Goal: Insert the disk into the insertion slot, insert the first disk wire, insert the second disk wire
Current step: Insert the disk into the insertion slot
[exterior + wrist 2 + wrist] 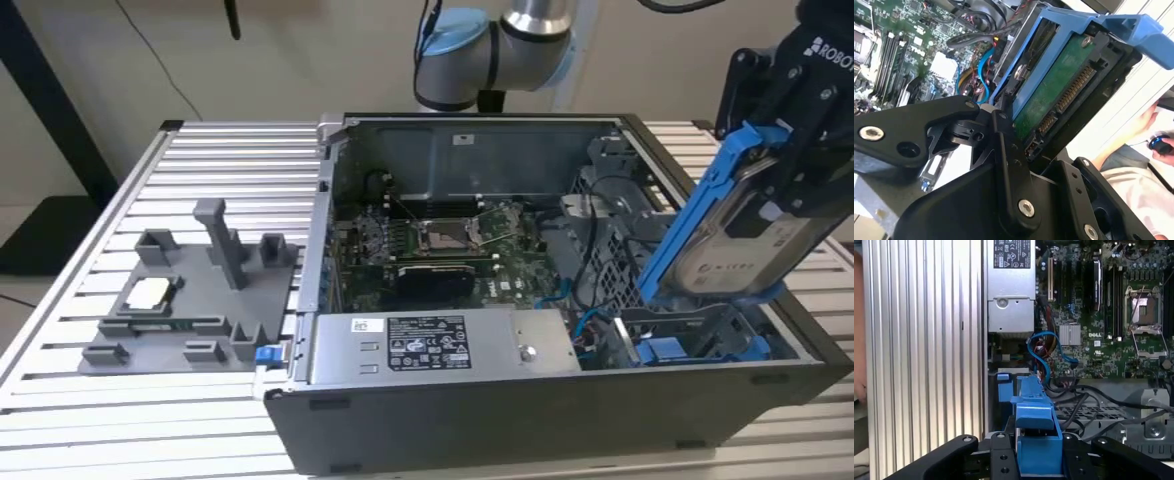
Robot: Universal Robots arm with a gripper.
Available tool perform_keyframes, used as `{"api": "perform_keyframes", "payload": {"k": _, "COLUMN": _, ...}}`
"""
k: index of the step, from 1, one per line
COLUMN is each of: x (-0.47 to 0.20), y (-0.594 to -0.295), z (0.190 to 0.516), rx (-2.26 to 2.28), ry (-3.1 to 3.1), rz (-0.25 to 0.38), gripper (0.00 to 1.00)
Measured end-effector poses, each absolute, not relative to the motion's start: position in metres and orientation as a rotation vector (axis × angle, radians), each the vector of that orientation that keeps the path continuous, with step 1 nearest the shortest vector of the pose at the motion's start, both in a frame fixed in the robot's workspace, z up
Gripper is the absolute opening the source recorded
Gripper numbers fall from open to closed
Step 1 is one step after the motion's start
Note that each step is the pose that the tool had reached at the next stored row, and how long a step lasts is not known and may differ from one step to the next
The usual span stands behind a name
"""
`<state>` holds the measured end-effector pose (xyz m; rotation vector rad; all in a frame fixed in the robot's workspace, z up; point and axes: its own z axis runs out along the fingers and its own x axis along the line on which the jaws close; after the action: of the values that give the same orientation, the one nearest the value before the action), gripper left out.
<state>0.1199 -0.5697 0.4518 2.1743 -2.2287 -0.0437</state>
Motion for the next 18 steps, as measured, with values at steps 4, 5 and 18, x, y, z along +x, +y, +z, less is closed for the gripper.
{"api": "perform_keyframes", "payload": {"k": 4, "x": 0.1199, "y": -0.5699, "z": 0.4478, "rx": 2.174, "ry": -2.229, "rz": -0.044, "gripper": 0.33}}
{"api": "perform_keyframes", "payload": {"k": 5, "x": 0.1199, "y": -0.5699, "z": 0.447, "rx": 2.174, "ry": -2.229, "rz": -0.044, "gripper": 0.33}}
{"api": "perform_keyframes", "payload": {"k": 18, "x": 0.1199, "y": -0.5698, "z": 0.4413, "rx": 2.174, "ry": -2.229, "rz": -0.044, "gripper": 0.33}}
